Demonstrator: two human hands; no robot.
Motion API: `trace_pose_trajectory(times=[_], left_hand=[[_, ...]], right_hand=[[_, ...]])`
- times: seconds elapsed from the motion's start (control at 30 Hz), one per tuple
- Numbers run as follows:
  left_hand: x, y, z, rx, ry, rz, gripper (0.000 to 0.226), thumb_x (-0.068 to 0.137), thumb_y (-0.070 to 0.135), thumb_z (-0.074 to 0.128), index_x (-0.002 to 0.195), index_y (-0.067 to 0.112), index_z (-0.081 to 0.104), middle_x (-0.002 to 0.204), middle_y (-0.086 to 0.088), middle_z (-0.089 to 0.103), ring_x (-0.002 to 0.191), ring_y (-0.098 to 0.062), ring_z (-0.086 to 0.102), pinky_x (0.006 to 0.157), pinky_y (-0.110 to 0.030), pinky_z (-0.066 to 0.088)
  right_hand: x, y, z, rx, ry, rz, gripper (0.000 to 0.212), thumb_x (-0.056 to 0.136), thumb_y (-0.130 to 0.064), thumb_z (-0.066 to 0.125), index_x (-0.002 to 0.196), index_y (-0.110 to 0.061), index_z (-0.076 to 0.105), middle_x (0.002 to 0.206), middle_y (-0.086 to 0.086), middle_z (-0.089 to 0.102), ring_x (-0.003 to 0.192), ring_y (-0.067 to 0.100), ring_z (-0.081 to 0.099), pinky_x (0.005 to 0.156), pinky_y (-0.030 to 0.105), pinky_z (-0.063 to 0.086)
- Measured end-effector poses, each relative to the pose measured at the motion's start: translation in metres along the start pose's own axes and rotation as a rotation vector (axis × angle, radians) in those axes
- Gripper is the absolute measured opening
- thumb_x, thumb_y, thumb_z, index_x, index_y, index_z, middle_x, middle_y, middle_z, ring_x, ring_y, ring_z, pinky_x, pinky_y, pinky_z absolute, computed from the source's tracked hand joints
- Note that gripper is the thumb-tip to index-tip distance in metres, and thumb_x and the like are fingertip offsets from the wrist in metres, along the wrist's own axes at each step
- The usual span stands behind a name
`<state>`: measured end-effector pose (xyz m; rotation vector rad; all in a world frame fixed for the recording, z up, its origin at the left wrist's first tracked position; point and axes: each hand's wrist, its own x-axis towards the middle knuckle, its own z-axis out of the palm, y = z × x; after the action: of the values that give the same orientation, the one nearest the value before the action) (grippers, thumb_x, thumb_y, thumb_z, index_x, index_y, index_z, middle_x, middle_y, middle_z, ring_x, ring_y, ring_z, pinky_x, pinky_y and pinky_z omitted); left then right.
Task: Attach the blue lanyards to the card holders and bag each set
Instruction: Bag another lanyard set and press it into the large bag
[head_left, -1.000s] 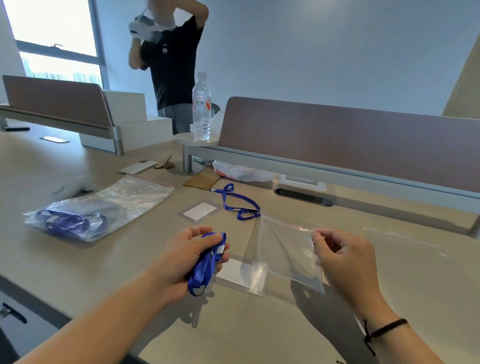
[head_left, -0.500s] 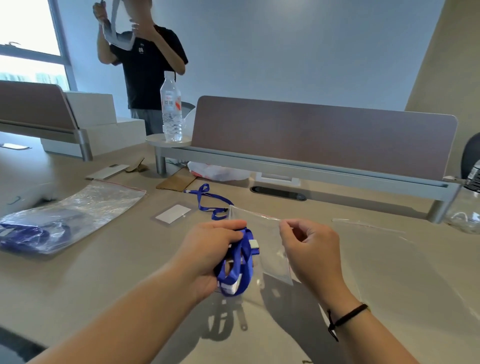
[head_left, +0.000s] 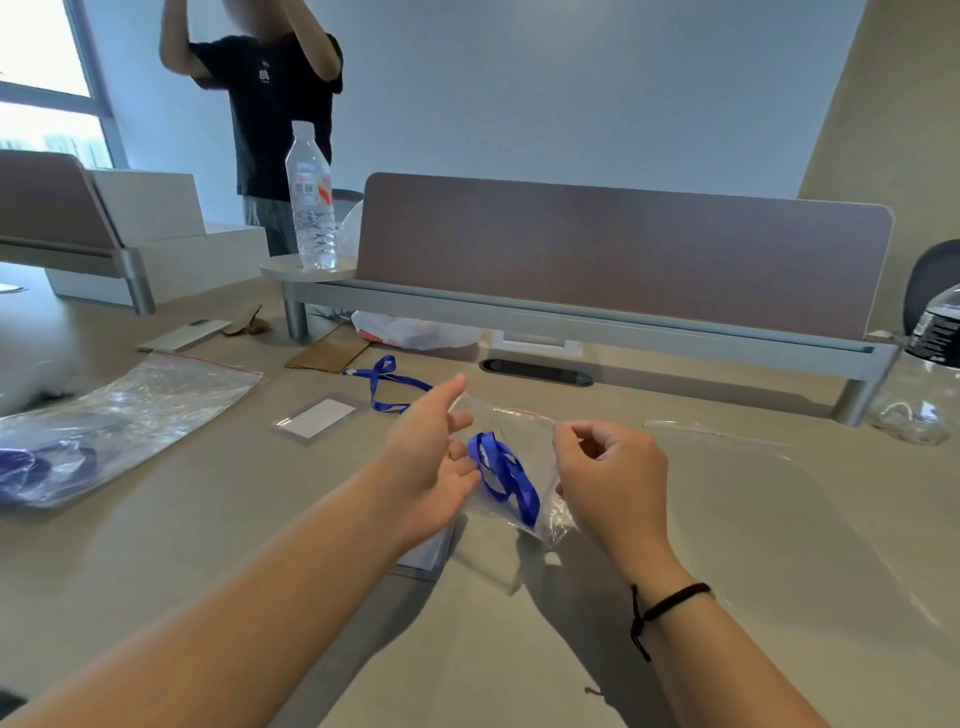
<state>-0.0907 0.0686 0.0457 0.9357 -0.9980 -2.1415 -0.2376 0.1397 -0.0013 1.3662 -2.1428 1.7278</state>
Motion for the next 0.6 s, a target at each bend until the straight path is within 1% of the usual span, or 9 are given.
trace_pose_trajectory(times=[0.07,0.13,0.2,0.27,0.3,0.37,0.43,0.5,0.6], left_hand=[[-0.007,0.004,-0.01,0.052,-0.001,0.037,0.054,0.098,0.036,0.059,0.139,0.002,0.053,0.149,-0.026,0.044,0.137,-0.037,0.047,0.114,-0.046,0.041],[-0.013,0.009,-0.025,0.095,-0.004,0.124,0.034,0.098,0.027,0.061,0.118,0.0,0.068,0.123,-0.022,0.069,0.113,-0.03,0.069,0.1,-0.042,0.054],[-0.02,0.013,-0.043,0.224,0.054,0.214,0.023,0.098,0.021,0.062,0.106,0.002,0.071,0.104,-0.018,0.076,0.094,-0.024,0.075,0.083,-0.035,0.062],[-0.021,0.013,-0.069,0.597,0.177,0.346,0.013,0.097,0.017,0.064,0.101,0.008,0.073,0.098,-0.013,0.077,0.088,-0.019,0.075,0.076,-0.026,0.062],[-0.019,0.012,-0.087,0.857,0.214,0.431,0.009,0.095,0.016,0.066,0.1,0.013,0.073,0.096,-0.007,0.077,0.089,-0.014,0.074,0.077,-0.022,0.059],[-0.013,0.009,-0.123,1.283,0.166,0.519,0.012,0.092,0.018,0.07,0.103,0.024,0.073,0.104,0.009,0.073,0.097,0.001,0.066,0.09,-0.019,0.053],[-0.008,0.007,-0.152,1.518,0.047,0.516,0.031,0.088,0.031,0.076,0.117,0.031,0.068,0.125,0.018,0.064,0.111,0.014,0.055,0.102,-0.007,0.038],[-0.004,0.006,-0.167,1.67,-0.032,0.482,0.059,0.086,0.05,0.072,0.14,0.037,0.052,0.143,0.023,0.047,0.127,0.015,0.037,0.103,0.003,0.019],[0.002,0.005,-0.171,1.751,-0.072,0.366,0.078,0.087,0.062,0.063,0.154,0.041,0.028,0.158,0.021,0.028,0.149,0.0,0.016,0.12,-0.02,0.015]], right_hand=[[0.002,0.003,0.0,0.003,0.004,0.016,0.023,0.092,-0.018,0.062,0.076,-0.021,0.078,0.062,-0.014,0.067,0.064,0.002,0.063,0.053,0.008,0.043],[0.003,0.005,0.001,0.004,0.007,0.026,0.023,0.091,-0.019,0.062,0.076,-0.022,0.078,0.061,-0.014,0.067,0.061,0.004,0.063,0.055,0.015,0.047],[0.003,0.006,0.002,0.023,0.001,0.036,0.023,0.092,-0.021,0.061,0.077,-0.022,0.078,0.061,-0.014,0.067,0.061,0.007,0.065,0.057,0.027,0.055],[0.002,0.005,0.003,0.045,-0.003,0.045,0.023,0.093,-0.022,0.061,0.078,-0.023,0.078,0.063,-0.013,0.068,0.062,0.011,0.067,0.059,0.035,0.059],[0.001,0.004,0.003,0.053,-0.009,0.044,0.023,0.094,-0.022,0.061,0.078,-0.024,0.077,0.064,-0.012,0.069,0.063,0.012,0.067,0.06,0.036,0.06],[-0.002,0.002,0.004,0.067,-0.032,0.034,0.022,0.094,-0.021,0.061,0.079,-0.023,0.077,0.064,-0.01,0.069,0.064,0.014,0.067,0.059,0.035,0.059],[-0.006,-0.002,0.006,0.068,-0.071,0.016,0.021,0.094,-0.022,0.061,0.081,-0.021,0.078,0.064,-0.009,0.069,0.064,0.013,0.068,0.058,0.03,0.056],[-0.009,-0.004,0.009,0.052,-0.103,-0.011,0.019,0.094,-0.022,0.063,0.081,-0.025,0.076,0.065,-0.012,0.07,0.063,0.009,0.066,0.056,0.023,0.05],[-0.013,-0.004,0.012,0.032,-0.118,-0.04,0.017,0.093,-0.023,0.064,0.082,-0.031,0.075,0.068,-0.014,0.071,0.064,0.009,0.067,0.057,0.024,0.051]])
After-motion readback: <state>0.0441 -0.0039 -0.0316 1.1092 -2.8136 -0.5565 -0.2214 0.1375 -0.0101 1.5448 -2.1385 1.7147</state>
